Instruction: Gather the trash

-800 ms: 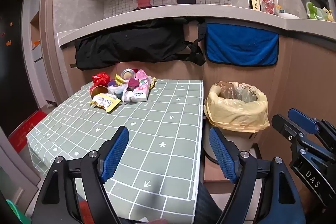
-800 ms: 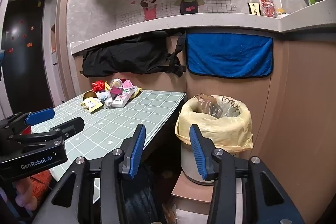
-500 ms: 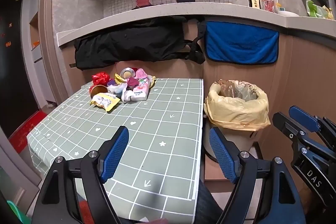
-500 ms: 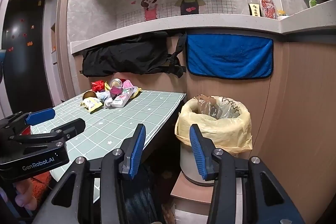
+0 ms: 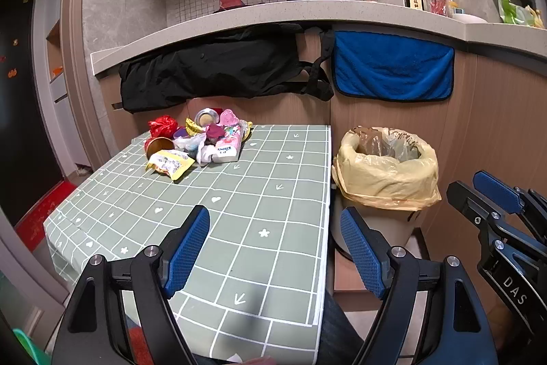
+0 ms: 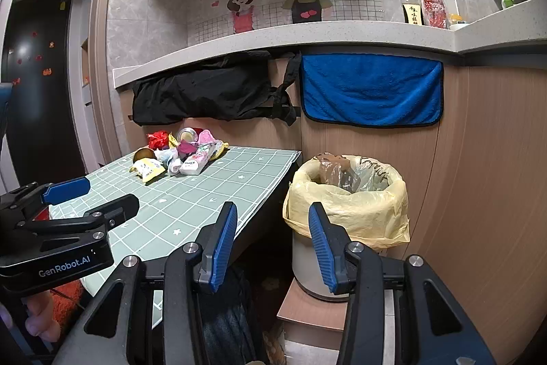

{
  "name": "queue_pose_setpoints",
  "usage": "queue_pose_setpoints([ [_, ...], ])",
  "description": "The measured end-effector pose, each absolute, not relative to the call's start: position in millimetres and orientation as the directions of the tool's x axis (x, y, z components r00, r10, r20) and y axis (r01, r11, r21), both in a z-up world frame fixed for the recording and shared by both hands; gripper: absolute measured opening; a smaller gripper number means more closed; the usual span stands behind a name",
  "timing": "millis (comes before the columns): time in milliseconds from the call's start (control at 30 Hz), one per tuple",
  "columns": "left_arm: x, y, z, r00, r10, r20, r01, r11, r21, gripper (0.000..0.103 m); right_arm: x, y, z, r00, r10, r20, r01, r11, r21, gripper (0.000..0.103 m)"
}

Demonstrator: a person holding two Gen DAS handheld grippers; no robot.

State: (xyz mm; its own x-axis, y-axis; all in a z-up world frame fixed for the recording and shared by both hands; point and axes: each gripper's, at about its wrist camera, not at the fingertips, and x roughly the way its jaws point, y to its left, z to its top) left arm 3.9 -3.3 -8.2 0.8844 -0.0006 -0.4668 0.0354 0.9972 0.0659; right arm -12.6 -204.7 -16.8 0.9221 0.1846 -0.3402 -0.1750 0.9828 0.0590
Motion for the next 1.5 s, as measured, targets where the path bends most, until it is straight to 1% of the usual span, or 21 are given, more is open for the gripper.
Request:
queue_pose_setpoints([
  [1500,5.1,-1.2,-6.2,0.883,0.001,-0.469,0.033,0.997,0.063,0.079,-11.3,-202.0,-21.2,0.920,0.184,-0.347,-0.177,0.983,0.053,0.042],
])
